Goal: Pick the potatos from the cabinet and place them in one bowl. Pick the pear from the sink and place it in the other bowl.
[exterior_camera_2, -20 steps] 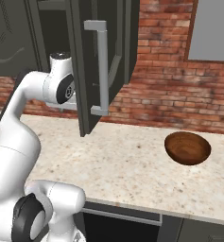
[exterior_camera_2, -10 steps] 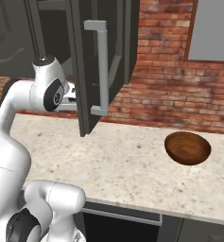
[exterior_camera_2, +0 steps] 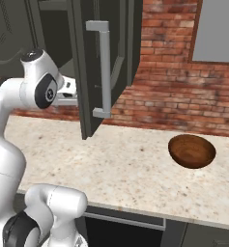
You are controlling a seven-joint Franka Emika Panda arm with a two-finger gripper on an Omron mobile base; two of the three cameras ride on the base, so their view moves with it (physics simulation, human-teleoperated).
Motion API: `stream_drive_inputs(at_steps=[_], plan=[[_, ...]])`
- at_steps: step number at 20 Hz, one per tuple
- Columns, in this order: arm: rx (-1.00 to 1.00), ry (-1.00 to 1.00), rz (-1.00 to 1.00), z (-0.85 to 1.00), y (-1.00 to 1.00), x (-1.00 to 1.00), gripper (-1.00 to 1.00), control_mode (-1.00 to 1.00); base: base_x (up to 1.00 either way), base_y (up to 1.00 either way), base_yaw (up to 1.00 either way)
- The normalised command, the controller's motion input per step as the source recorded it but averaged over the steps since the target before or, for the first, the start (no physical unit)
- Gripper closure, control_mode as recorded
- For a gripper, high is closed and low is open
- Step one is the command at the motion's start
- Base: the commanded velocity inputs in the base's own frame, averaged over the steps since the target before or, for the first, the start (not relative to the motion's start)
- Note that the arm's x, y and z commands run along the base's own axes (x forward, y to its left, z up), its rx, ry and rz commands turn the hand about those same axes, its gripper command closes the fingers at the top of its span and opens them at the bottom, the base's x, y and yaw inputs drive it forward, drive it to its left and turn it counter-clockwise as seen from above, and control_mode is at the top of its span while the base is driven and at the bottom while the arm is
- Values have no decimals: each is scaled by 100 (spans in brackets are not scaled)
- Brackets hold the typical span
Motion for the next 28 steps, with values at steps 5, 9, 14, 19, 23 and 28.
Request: stream_drive_inputs(at_steps=[5,9,14,19,23,28], plan=[[-3,-3,-13,39,1,14,-100,-100,0,0,0],[-3,-4,-14,33,0,28,-100,-100,0,0,0],[-1,-6,-8,21,-5,24,-100,-100,0,0,0],[4,-6,1,0,-10,-6,-100,-100,0,0,0],[18,-23,1,20,-11,4,-100,-100,0,0,0],[13,-22,-1,38,0,21,-100,-100,0,0,0]])
